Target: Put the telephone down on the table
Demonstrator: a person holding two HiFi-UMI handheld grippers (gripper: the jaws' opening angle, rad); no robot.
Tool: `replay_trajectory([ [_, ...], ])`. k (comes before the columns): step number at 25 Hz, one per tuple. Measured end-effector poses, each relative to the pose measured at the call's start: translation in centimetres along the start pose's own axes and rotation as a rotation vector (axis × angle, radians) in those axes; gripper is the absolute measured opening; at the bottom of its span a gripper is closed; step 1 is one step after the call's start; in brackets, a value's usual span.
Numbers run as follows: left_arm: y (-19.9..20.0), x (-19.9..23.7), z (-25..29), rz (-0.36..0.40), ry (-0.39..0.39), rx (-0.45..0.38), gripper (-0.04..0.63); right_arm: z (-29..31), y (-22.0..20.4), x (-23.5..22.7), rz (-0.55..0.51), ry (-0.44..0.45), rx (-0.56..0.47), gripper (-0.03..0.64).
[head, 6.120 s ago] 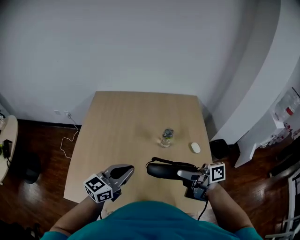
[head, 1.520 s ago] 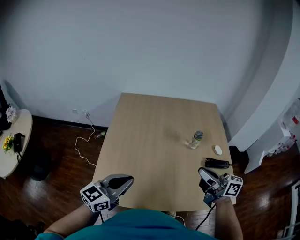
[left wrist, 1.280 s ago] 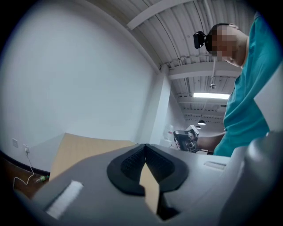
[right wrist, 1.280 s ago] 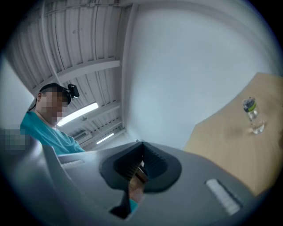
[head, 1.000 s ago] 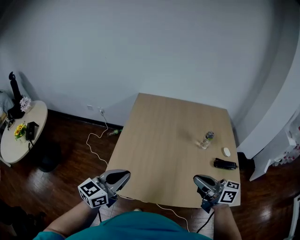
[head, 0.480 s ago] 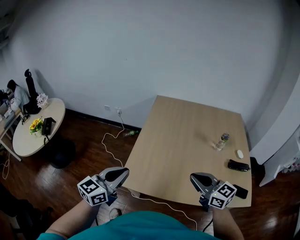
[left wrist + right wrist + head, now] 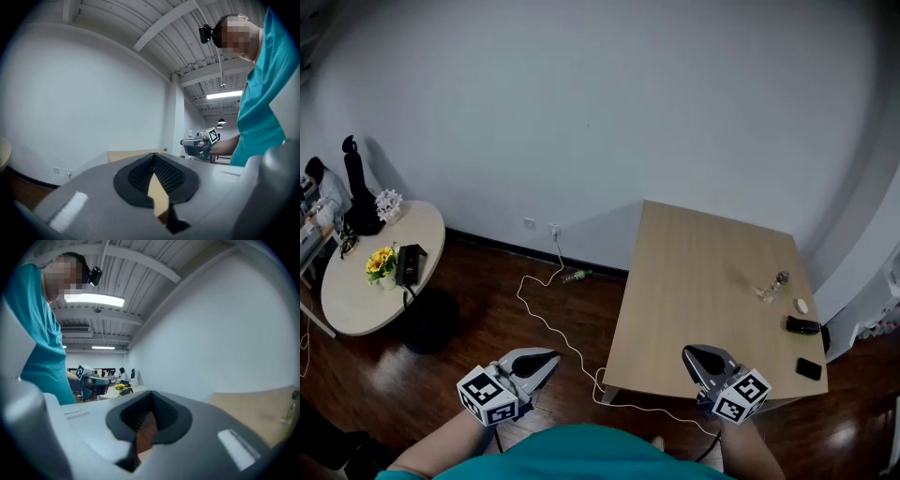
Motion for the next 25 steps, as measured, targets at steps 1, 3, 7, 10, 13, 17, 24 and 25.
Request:
replay_trajectory([
  [1,0.0,0.8,-1.4,-0.010,-0.004,0.005,0.005,0.8,0.3,1.3,0.014,-0.006,-0.001,0.002],
  [3,0.2,2.0,-3.8,-0.040,-0.001,-0.001,0.005,1.8,0.7,3.8,0.015,-0.004,0.009,0.002],
  [7,1.0,2.9,-6.4,-0.043,0.000,-0.036,0.005,2.4,1.2,6.7,0.000,-0.001,0.020,0.002],
  [10,1.2,2.2,-7.6,-0.040,0.005,-0.047,0.005,2.3,0.9,7.6,0.008,0.002,0.014,0.000],
  [13,0.9,0.5,-9.2,-0.053,0.026,-0.033,0.005,1.8,-0.1,8.7,0.031,0.028,0.015,0.001],
  [17,0.7,-1.2,-11.2,-0.063,0.053,-0.025,0.005,2.1,-1.6,10.2,0.042,0.069,0.024,0.002],
  [24,0.5,-0.4,-16.9,-0.053,0.046,-0.049,0.005,3.5,-2.0,16.2,0.040,0.080,0.044,0.002],
  [25,0.3,0.1,-18.1,-0.054,0.038,-0.057,0.005,3.9,-1.8,17.3,0.034,0.067,0.043,0.000],
])
Point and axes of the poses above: the fingertips, and each gripper's own axes: z forward along the fingers, x to its left, y out of its top, the point moved 4 cm from there along -z, backward along the fingers, and after that the axes turned 6 degrees about -y, right-handed, at the moved point
